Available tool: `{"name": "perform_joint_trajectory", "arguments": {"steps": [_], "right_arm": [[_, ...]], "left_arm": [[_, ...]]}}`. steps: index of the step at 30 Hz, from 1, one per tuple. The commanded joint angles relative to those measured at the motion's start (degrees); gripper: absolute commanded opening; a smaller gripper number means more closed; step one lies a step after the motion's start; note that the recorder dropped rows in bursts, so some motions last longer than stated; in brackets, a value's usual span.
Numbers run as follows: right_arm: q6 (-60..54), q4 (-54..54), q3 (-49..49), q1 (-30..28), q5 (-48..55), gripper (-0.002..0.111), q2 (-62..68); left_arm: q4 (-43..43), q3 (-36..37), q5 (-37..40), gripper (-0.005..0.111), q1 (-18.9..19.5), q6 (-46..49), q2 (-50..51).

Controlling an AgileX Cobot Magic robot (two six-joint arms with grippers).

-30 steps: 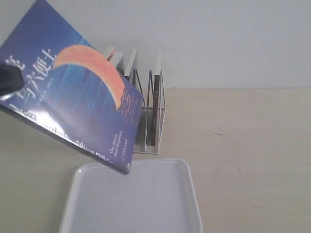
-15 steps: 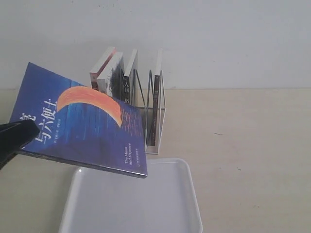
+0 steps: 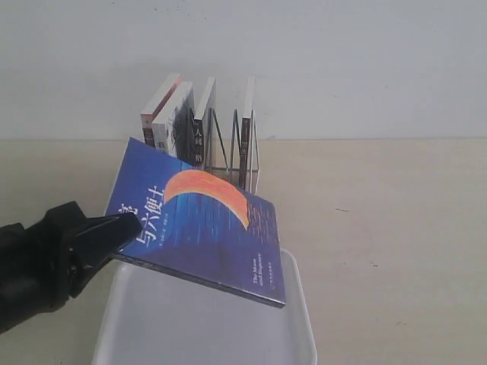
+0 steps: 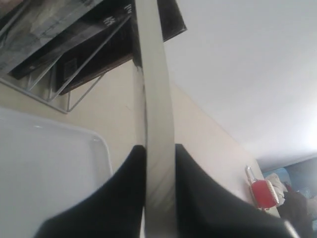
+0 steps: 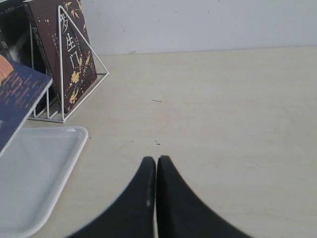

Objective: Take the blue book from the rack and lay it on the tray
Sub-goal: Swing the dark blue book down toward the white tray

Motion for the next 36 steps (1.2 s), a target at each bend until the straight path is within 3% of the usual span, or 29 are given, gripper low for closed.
{"name": "perform_joint_trajectory", "arguments": {"steps": [1, 5, 16, 36], "right_arm": [[-0.16, -0.47, -0.02, -0.05, -0.18, 0.000, -0.27], [-0.16, -0.47, -0.02, -0.05, -0.18, 0.000, -0.27], [-0.16, -0.47, -0.02, -0.05, -0.18, 0.000, -0.27], [-0.16, -0.47, -0.02, -0.05, -0.18, 0.000, -0.27]], "left_arm": [[0.00, -0.05, -7.42, 0.004, -0.50, -1.03, 5.87], [-0.31, -0.05, -13.48, 0.004, -0.50, -1.93, 11.63], [-1.33, -0.05, -19.80, 0.004, -0.50, -5.47, 22.73], [3.32, -0.05, -15.67, 0.004, -0.50, -5.28, 25.57]]}}
